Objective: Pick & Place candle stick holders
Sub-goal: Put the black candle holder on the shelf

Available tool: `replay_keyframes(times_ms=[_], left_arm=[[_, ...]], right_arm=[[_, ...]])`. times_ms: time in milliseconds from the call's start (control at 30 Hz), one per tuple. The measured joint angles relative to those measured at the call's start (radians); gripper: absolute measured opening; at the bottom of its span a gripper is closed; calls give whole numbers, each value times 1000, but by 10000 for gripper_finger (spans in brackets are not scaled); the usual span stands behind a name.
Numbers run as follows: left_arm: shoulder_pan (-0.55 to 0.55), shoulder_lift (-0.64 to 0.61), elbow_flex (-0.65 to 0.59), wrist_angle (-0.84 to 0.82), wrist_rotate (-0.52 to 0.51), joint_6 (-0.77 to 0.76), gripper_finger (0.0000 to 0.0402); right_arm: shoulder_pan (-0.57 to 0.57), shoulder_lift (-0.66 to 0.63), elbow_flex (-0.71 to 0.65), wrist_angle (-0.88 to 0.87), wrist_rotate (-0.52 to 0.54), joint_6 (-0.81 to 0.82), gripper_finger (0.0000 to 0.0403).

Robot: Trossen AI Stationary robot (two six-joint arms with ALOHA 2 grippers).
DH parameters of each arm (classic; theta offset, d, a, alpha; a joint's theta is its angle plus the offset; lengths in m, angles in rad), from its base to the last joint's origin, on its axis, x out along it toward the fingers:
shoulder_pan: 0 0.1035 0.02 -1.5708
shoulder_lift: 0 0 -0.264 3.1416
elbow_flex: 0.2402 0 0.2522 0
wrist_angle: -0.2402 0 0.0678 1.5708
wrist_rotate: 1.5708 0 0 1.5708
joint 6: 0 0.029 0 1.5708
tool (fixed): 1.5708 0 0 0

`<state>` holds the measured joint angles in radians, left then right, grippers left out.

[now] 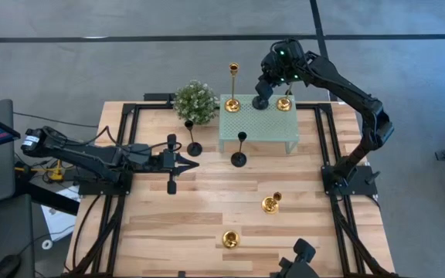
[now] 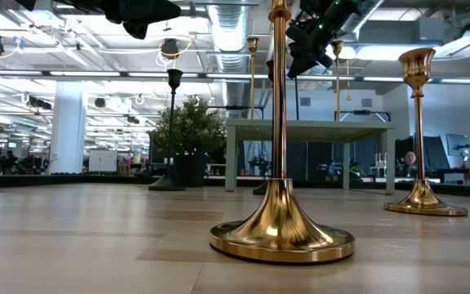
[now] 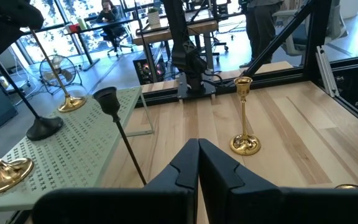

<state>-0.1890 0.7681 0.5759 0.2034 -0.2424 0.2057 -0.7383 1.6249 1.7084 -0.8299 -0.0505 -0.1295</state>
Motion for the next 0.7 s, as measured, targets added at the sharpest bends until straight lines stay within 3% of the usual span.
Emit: replay_keyframes(times_ms=[700], left_arm=[[0, 0, 0, 0, 0, 0, 10]], right_arm=[[0, 0, 0, 0, -4, 11, 0]])
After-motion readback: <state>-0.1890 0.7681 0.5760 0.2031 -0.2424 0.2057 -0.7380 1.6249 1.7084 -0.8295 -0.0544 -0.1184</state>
